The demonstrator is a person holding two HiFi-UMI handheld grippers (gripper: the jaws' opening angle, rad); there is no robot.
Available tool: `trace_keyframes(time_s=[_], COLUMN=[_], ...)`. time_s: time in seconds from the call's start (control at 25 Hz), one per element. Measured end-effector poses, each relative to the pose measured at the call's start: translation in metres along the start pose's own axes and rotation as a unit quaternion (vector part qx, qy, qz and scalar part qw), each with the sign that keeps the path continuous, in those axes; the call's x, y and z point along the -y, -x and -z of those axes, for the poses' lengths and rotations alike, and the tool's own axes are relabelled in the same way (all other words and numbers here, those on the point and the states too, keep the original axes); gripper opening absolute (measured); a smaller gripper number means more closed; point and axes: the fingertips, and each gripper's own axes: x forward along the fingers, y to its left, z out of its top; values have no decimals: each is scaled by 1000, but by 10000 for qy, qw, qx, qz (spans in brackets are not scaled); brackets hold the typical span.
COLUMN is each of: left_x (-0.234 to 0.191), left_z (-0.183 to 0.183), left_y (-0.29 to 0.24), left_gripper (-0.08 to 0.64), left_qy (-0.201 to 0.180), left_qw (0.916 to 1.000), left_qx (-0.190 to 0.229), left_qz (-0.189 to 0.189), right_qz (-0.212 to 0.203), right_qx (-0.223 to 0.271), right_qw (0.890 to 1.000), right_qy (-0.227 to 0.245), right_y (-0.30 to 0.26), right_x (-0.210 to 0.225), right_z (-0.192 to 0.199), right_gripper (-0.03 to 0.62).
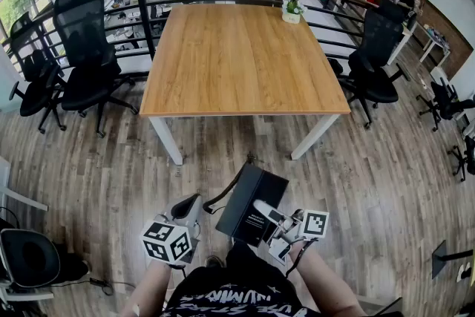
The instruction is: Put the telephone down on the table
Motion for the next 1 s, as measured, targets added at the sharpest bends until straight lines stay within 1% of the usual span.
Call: trace_keyframes(time_s=[0.52,0.84,1.0], left_x=[-8,-16,-25], left_z=[3,2,7], left_y=[24,28,26], left_gripper=[2,2,2], left_qy=[91,185,287], left_qw=[9999,9998,9995], left_qx=[39,47,6], left_qz=[45,-62,-130], right_qz=[-59,20,34], right_qx=[-50,-118,-65], right_qw=[9999,9998,10000], right_qy=[114,179,55], right_y=[-11,-17,-22], right_x=[-15,-16,-11], right_z=[22,18,14], right_gripper=[161,161,161])
